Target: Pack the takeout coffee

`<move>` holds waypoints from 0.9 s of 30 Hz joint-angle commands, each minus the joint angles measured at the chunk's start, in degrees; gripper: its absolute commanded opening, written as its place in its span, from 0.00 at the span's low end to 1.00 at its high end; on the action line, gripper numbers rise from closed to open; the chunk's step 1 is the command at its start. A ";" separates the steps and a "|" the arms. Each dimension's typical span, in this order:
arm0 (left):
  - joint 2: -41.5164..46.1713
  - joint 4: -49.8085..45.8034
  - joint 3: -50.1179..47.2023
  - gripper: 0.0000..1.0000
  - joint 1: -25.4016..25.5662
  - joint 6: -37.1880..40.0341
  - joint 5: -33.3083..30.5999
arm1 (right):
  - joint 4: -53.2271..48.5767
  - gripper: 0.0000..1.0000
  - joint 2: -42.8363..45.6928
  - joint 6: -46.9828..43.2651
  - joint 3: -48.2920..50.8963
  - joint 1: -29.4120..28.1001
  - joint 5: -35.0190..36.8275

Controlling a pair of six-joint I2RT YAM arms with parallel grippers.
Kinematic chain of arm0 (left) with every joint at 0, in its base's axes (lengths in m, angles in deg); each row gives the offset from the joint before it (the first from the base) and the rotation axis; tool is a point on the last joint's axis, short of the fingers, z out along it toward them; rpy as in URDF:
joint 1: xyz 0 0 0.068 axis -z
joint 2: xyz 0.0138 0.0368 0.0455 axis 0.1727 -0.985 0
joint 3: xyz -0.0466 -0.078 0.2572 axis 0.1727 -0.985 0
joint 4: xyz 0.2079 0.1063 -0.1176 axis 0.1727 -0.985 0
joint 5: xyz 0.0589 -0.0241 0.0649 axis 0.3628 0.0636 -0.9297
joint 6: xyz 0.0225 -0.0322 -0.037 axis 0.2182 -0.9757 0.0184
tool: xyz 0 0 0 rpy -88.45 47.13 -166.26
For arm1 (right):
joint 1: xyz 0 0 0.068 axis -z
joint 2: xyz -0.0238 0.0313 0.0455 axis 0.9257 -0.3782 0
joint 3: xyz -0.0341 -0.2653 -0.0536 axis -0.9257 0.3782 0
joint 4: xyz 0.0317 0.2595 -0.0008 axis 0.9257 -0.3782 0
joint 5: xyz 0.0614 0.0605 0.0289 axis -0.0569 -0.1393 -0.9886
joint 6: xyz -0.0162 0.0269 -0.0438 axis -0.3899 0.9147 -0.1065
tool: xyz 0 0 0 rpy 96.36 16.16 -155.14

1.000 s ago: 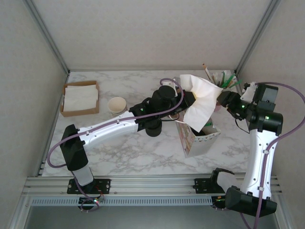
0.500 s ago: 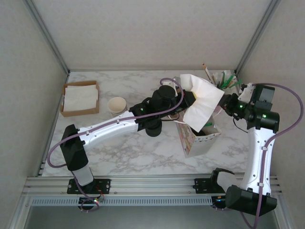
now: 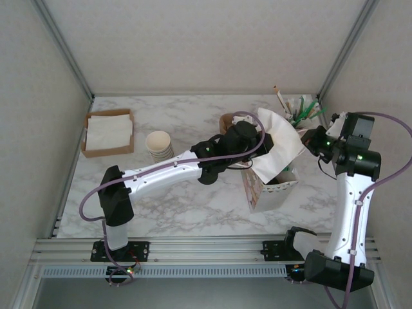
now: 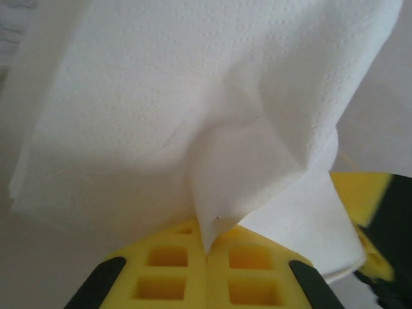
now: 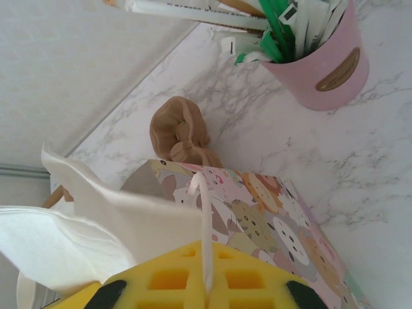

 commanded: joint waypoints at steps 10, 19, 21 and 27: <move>-6.37 -20.25 12.54 0.00 1.50 8.59 -8.32 | -1.98 0.00 0.11 -1.09 -2.71 0.21 3.23; -16.55 -33.24 25.99 0.00 3.27 11.23 -10.28 | -2.50 0.00 -0.50 -1.54 -3.58 0.19 3.04; -18.38 -35.40 28.30 0.00 3.51 11.62 -10.22 | -2.39 0.00 -0.63 -1.52 -3.89 0.21 2.63; -20.82 -37.79 33.24 0.16 3.55 12.16 -8.77 | -2.52 0.00 -0.77 -1.58 -4.23 0.20 1.92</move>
